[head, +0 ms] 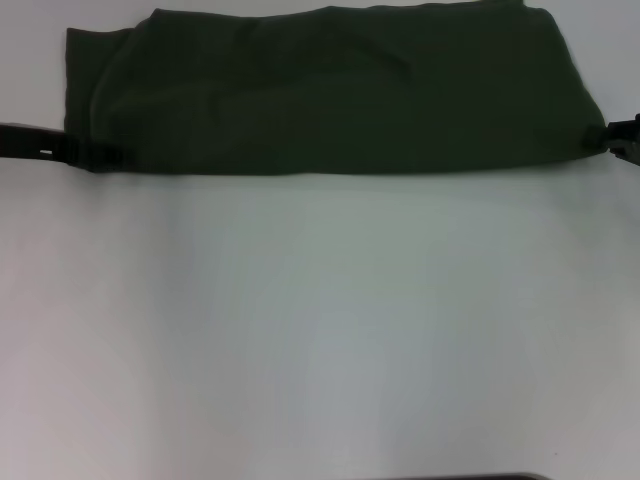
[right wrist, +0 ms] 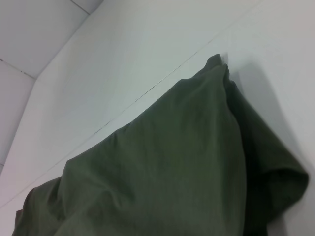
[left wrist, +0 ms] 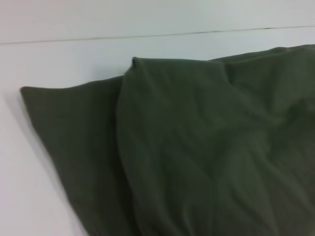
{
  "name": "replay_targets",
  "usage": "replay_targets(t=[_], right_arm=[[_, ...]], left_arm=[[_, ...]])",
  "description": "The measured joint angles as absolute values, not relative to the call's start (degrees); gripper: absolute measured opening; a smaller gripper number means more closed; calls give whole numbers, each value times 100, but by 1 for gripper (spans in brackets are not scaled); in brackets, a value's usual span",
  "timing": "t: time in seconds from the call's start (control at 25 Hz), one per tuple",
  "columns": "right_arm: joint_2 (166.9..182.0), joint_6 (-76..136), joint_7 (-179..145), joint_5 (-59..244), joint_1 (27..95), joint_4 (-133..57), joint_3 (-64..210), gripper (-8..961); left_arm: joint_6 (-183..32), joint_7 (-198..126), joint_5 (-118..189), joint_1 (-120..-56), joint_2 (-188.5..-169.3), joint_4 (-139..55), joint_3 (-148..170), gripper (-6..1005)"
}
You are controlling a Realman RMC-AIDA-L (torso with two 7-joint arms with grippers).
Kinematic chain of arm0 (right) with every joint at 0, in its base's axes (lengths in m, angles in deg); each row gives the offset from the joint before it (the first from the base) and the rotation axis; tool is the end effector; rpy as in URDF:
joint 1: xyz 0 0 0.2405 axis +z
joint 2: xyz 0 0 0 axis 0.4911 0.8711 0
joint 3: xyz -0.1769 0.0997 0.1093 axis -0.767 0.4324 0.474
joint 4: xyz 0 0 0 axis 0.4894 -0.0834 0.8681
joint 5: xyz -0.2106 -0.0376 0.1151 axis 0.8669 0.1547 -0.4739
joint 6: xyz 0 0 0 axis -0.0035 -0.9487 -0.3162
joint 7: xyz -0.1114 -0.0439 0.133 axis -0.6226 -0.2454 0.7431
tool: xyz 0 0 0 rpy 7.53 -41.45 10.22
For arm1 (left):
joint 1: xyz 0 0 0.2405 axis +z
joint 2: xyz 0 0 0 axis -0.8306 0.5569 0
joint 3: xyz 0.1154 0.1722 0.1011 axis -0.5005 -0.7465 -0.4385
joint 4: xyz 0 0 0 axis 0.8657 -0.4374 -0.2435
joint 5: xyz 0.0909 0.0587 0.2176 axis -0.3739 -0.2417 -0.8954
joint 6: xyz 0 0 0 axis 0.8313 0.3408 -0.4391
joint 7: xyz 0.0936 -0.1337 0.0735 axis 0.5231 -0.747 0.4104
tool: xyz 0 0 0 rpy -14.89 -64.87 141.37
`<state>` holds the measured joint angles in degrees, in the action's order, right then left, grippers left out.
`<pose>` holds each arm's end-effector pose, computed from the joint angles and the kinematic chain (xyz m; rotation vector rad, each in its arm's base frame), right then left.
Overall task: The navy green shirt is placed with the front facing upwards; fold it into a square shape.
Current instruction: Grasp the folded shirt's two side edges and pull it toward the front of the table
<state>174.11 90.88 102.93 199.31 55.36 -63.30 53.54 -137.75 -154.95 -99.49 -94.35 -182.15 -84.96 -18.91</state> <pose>0.3785 0.3631 0.0339 -1.8079 1.7981 0.7027 -0.3070 0.4188 0.0178 -2.3010 -1.2626 -0.0692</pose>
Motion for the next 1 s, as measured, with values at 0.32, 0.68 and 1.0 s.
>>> replay_targets(t=[0.32, 0.68, 1.0], right_arm=[[17410, 9085, 10293, 19931, 5544, -6331, 5354, 15], [17394, 9085, 10301, 19931, 5551, -6330, 5354, 15], [17393, 9081, 10300, 19931, 5555, -6327, 5354, 15]], left_arm=[[-13627, -15528, -10127, -9425, -18215, -8477, -1897, 832], [-13826, -15506, -10131, -9452, -18211, -8456, -1936, 823], [-13747, -15491, -10140, -9505, -18211, -8460, -1958, 815]])
